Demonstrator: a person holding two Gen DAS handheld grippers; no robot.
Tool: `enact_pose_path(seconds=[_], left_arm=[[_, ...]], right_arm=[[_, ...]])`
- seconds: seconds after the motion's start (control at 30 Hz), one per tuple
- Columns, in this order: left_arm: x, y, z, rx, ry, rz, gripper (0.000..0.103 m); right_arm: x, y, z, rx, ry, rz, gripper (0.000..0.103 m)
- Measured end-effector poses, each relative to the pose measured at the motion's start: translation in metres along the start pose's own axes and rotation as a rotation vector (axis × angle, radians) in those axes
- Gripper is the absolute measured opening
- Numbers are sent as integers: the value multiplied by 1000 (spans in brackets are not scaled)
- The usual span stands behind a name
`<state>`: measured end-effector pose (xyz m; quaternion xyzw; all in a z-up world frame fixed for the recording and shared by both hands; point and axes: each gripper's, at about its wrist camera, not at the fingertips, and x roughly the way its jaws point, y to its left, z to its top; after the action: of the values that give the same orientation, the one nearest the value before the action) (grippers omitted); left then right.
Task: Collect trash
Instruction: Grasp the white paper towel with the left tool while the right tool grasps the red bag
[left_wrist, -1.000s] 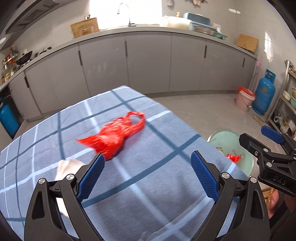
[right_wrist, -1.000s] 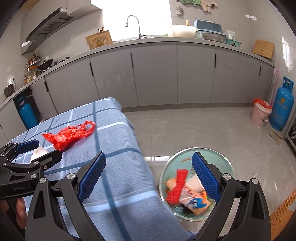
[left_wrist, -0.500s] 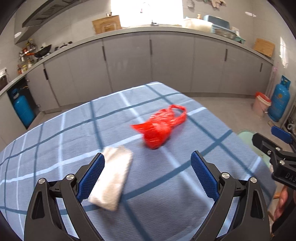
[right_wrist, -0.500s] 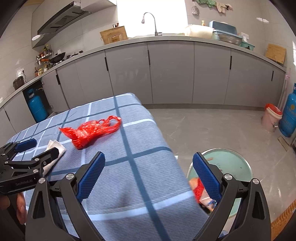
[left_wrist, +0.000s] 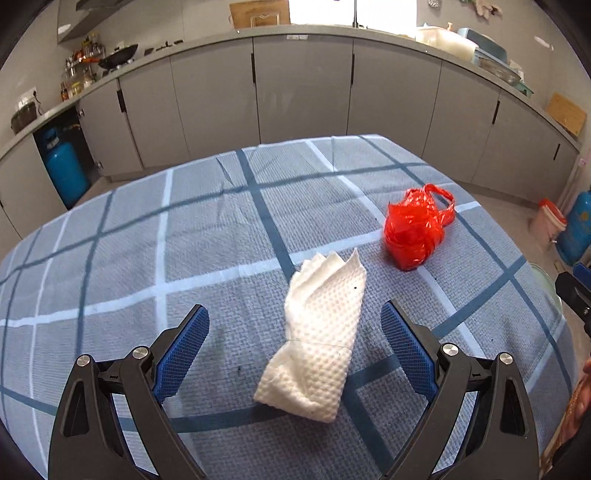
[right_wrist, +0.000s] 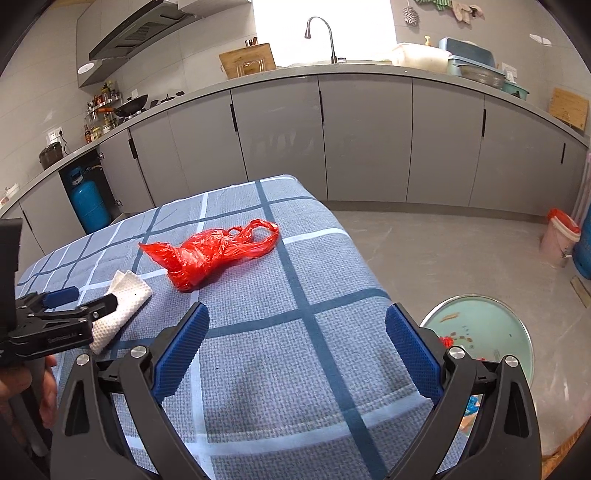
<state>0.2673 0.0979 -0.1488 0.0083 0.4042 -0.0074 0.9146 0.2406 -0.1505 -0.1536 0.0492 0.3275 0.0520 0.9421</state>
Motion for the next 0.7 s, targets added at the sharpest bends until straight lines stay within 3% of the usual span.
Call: enact_pose_path(seconds=[0.07,0.17,0.2,0.33,0.7], left_arm=[[7,-3,-2,4,19,-9,88],[17,-6,-6,10,52,-24,59],[20,-6,-7,6,64,-44,45],[15,-5,-7,18,45,-53,20],[8,41,5,-69,3,90,17]], right_arm=[[3,0,0,0,5,3,95],[7,2,1,-7,13,4,96],[8,3,2,-7,14,5,96],[16,9,7,-11,17,16,96],[60,65,46,-56,23,90,95]])
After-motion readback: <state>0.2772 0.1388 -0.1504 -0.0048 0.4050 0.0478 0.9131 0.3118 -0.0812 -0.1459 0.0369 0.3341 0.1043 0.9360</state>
